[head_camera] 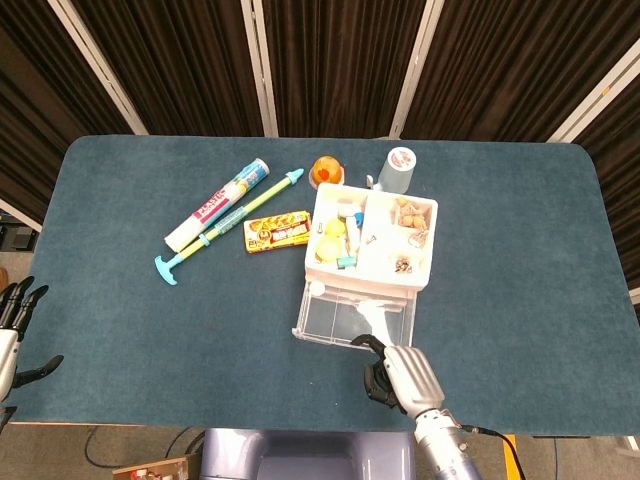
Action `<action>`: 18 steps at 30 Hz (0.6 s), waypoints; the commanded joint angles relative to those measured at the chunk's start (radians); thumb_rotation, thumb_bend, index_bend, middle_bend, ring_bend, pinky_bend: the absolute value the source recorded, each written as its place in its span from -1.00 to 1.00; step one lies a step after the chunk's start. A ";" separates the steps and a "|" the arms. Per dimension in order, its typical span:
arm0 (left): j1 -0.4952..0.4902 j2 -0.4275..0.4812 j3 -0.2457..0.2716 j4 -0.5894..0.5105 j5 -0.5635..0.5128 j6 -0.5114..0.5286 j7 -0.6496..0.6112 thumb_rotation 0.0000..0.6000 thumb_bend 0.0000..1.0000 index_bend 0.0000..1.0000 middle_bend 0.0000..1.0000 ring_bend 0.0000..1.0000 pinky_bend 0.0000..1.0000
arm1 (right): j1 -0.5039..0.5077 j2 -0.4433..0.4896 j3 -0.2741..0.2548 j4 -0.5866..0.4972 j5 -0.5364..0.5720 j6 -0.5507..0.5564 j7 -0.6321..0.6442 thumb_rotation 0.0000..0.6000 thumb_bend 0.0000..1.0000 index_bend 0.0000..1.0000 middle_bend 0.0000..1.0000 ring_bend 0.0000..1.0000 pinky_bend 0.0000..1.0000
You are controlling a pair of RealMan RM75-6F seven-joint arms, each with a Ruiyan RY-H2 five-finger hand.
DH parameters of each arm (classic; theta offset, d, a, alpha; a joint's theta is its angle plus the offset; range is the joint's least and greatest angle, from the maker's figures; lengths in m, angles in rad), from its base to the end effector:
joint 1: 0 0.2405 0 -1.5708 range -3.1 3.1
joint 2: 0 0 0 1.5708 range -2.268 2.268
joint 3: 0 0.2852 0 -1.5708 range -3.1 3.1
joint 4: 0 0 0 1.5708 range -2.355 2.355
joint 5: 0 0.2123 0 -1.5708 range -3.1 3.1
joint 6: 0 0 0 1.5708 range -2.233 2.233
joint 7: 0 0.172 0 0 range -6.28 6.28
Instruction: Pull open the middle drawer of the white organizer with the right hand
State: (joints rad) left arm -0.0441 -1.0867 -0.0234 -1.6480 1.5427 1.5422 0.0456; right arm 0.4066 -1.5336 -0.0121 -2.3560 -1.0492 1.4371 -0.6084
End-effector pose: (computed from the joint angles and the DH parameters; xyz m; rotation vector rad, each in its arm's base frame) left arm -0.3328 0.1917 0.1793 -1.3945 -0.8561 -0.8858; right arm -0.1147 -0.2073 0.0191 1.5666 -1.5704 1.0654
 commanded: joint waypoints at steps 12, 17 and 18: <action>0.002 0.001 -0.001 0.000 0.000 0.006 -0.003 1.00 -0.93 -0.81 -0.98 -0.99 -0.67 | -0.035 0.065 -0.072 0.001 -0.190 0.035 -0.093 1.00 0.06 -1.00 0.80 0.59 0.62; 0.005 0.005 -0.001 0.000 0.004 0.012 -0.010 1.00 -0.93 -0.81 -0.98 -0.99 -0.67 | -0.078 0.176 -0.107 0.025 -0.309 0.085 -0.065 1.00 0.06 -1.00 0.78 0.57 0.61; 0.005 0.005 -0.001 0.001 0.005 0.014 -0.011 1.00 -0.93 -0.81 -0.98 -0.99 -0.67 | -0.088 0.206 -0.115 0.037 -0.339 0.095 -0.043 1.00 0.06 -1.00 0.78 0.57 0.60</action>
State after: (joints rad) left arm -0.0390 -1.0818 -0.0243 -1.6475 1.5478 1.5557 0.0351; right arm 0.3460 -1.3878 -0.1049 -2.3414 -1.3283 1.5019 -0.6835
